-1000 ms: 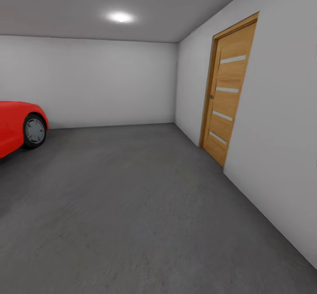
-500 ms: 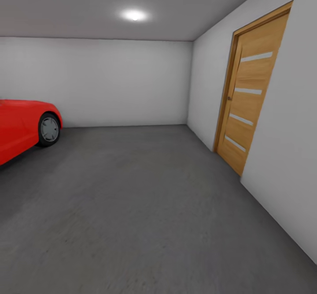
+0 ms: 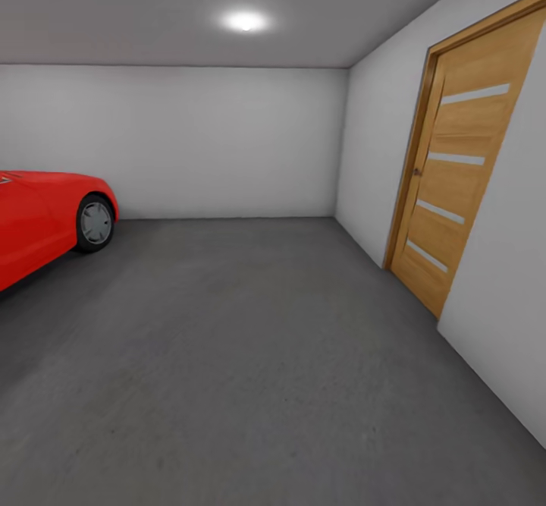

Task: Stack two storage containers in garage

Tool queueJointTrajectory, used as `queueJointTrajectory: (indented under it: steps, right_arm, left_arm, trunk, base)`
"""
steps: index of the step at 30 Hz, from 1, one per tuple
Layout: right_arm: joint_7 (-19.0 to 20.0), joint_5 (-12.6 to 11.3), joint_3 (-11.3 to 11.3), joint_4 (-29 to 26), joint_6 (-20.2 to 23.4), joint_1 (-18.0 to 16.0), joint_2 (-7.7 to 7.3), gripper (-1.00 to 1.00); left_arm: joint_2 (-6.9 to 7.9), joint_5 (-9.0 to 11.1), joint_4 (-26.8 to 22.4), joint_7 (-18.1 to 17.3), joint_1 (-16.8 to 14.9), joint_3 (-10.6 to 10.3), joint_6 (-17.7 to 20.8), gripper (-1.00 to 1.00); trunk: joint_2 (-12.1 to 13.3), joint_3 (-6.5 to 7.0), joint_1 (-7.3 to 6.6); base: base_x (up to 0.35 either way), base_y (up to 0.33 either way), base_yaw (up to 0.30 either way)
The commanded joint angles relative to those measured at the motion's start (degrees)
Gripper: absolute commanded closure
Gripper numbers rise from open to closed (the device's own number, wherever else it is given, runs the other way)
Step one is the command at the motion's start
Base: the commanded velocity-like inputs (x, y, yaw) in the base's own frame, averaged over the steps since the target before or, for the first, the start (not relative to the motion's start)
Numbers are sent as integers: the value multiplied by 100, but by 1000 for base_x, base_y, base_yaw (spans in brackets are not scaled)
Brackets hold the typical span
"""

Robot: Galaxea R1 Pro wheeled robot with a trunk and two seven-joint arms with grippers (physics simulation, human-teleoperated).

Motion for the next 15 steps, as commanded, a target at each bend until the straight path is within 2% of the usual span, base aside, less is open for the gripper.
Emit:
queueJointTrajectory:
  steps: [1,5,12,15]
  right_arm:
    - [-23,7,-10,2,-15,-2,-1,-100]
    - [-49,-16,-15,2,-18,-2,-1,-100]
    - [-53,-24,-23,1,-20,-2,-1,-100]
    - [-53,-25,-24,1,-20,-2,-1,-100]
  left_arm:
    - [-6,-4,-13,2,-1,13,39,-100]
    - [-5,-4,-12,2,-1,11,51,-100]
    - [-6,-2,-10,2,-1,10,54,-100]
    - [-1,0,-12,2,-1,10,60,-100]
  trunk:
    - [-2,-5,4]
    - [-2,-5,4]
    - [-2,-5,4]
    - [-2,-5,4]
  base:
    - [325,0,1]
    - [325,0,-81]
    - [325,0,-238]
    - [325,0,-145]
